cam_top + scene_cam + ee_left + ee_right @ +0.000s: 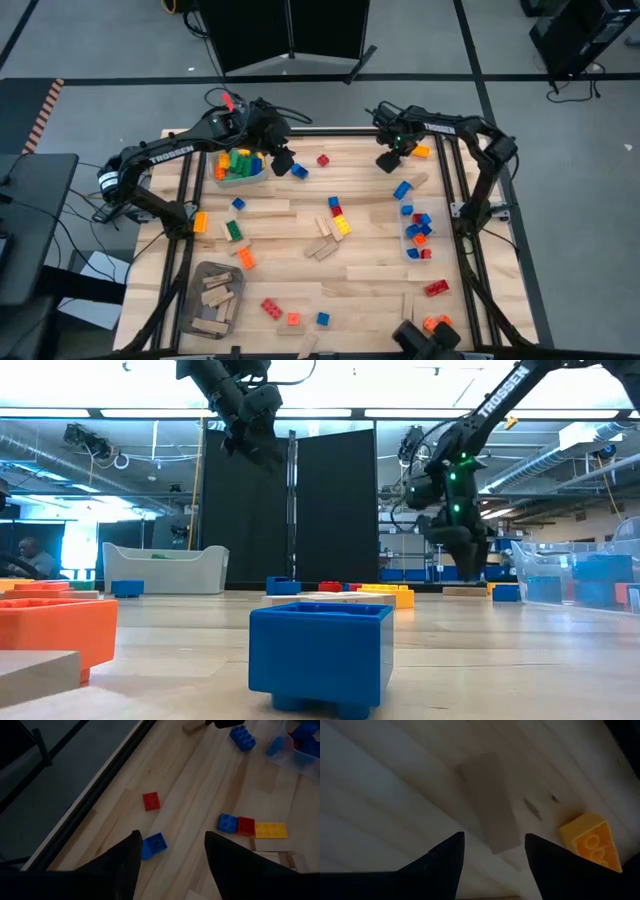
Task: Sort blocks by size
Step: Put the brown block into the black bin
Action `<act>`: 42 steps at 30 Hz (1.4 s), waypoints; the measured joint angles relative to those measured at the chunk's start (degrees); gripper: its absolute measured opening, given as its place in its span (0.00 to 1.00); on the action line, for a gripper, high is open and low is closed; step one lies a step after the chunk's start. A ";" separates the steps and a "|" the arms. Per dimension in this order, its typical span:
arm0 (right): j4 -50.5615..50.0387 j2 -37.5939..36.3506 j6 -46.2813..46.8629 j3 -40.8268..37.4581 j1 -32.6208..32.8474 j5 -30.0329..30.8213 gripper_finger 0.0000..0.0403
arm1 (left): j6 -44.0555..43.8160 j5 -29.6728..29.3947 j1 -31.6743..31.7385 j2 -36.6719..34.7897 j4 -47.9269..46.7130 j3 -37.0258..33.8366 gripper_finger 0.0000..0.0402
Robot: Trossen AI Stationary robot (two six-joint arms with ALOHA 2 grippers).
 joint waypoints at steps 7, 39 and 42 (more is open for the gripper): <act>3.41 3.06 -5.31 0.13 -1.68 0.98 0.55 | 1.11 -2.44 0.02 0.02 0.02 -0.02 0.56; -2.91 -4.41 -0.48 -0.11 -0.83 -3.92 0.30 | -9.36 -2.57 -1.17 0.04 -1.57 -0.04 0.56; -4.58 -9.59 1.02 -0.02 1.45 -3.88 0.30 | -9.67 -2.51 -3.06 0.04 -3.00 -0.04 0.56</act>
